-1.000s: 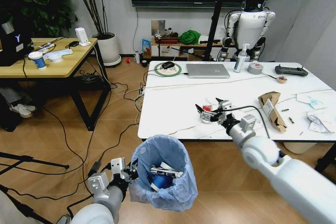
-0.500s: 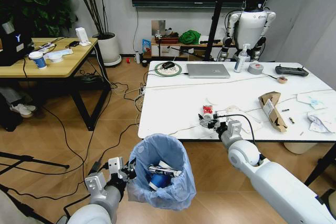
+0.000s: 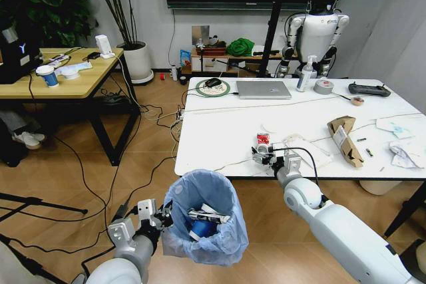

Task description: Pick up the trash bin and place the trash from the table into it.

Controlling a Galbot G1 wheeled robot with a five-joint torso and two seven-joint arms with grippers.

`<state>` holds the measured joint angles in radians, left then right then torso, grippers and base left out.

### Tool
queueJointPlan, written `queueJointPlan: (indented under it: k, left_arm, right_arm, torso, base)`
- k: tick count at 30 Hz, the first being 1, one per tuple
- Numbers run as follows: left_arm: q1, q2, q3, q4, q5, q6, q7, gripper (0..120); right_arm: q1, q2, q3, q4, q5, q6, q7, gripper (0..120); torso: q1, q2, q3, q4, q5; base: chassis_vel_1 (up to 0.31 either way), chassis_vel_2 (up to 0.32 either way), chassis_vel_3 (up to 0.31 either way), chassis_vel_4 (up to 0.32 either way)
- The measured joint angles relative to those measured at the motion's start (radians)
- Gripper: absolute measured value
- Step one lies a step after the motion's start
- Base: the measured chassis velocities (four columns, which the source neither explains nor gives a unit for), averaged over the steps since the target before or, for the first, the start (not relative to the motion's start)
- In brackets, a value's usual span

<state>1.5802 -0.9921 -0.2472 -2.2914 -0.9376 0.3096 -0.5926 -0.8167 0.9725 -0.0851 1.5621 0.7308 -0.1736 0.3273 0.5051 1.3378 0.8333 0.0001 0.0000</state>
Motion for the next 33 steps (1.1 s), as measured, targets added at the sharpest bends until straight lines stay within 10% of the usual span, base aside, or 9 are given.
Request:
queueJointPlan:
  k: [12, 23, 33]
  left_arm:
    - [-0.001, 0.001, 0.001, 0.002, -0.001, 0.0, 0.0, 0]
    - [-0.004, -0.004, 0.004, 0.008, -0.001, -0.001, 0.0, 0]
    - [-0.019, -0.004, 0.009, 0.015, -0.01, -0.002, 0.004, 0]
  right_arm:
    - [0.003, -0.002, -0.001, 0.001, 0.0, 0.004, 0.0, 45]
    - [0.001, -0.038, 0.016, 0.057, 0.014, 0.022, -0.026, 45]
    - [-0.051, -0.201, 0.049, 0.319, 0.105, 0.229, -0.347, 45]
  torso:
    - [0.0, 0.0, 0.0, 0.0, 0.0]
    - [0.0, 0.0, 0.0, 0.0, 0.0001]
    - [0.0, 0.0, 0.0, 0.0, 0.0]
  base:
    - [0.0, 0.0, 0.0, 0.0]
    - [0.0, 0.0, 0.0, 0.0]
    - [0.0, 0.0, 0.0, 0.0]
